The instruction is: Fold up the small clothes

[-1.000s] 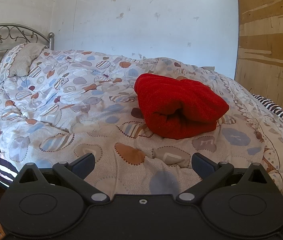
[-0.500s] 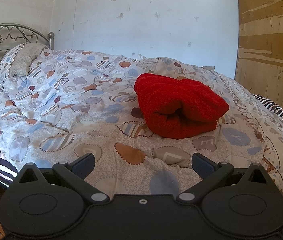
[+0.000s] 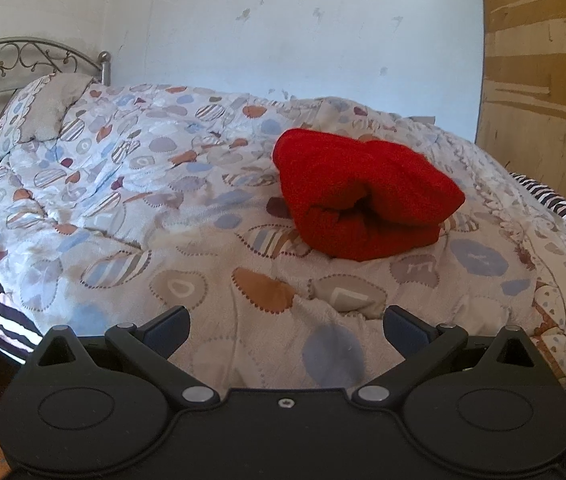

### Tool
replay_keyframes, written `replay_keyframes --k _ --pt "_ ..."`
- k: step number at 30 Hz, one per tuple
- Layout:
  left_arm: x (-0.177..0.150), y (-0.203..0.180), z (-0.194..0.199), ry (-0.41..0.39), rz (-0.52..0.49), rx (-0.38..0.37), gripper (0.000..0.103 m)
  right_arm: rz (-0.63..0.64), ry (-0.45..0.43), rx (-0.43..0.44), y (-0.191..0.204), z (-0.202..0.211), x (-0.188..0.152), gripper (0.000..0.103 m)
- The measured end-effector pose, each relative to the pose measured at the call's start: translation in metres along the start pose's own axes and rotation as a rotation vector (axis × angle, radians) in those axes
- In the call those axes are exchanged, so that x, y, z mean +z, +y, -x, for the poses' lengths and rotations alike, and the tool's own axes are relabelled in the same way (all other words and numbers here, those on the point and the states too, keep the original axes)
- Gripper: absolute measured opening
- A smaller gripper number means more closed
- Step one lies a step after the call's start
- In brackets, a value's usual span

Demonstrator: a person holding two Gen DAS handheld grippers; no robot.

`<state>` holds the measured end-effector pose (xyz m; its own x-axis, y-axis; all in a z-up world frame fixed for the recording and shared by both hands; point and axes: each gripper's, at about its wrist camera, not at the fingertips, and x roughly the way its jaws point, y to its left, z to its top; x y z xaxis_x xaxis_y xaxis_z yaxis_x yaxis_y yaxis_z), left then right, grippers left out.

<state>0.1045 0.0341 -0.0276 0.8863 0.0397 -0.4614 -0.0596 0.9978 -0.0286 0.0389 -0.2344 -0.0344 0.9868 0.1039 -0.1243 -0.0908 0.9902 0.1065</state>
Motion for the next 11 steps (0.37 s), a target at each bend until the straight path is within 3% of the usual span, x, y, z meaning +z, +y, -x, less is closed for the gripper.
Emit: replay_keyframes --k 11 --pt "0.0023 0.0001 0.0027 -0.007 -0.006 -0.002 0.102 -0.002 0.001 0.0 0.001 -0.0001 -0.0007 0.103"
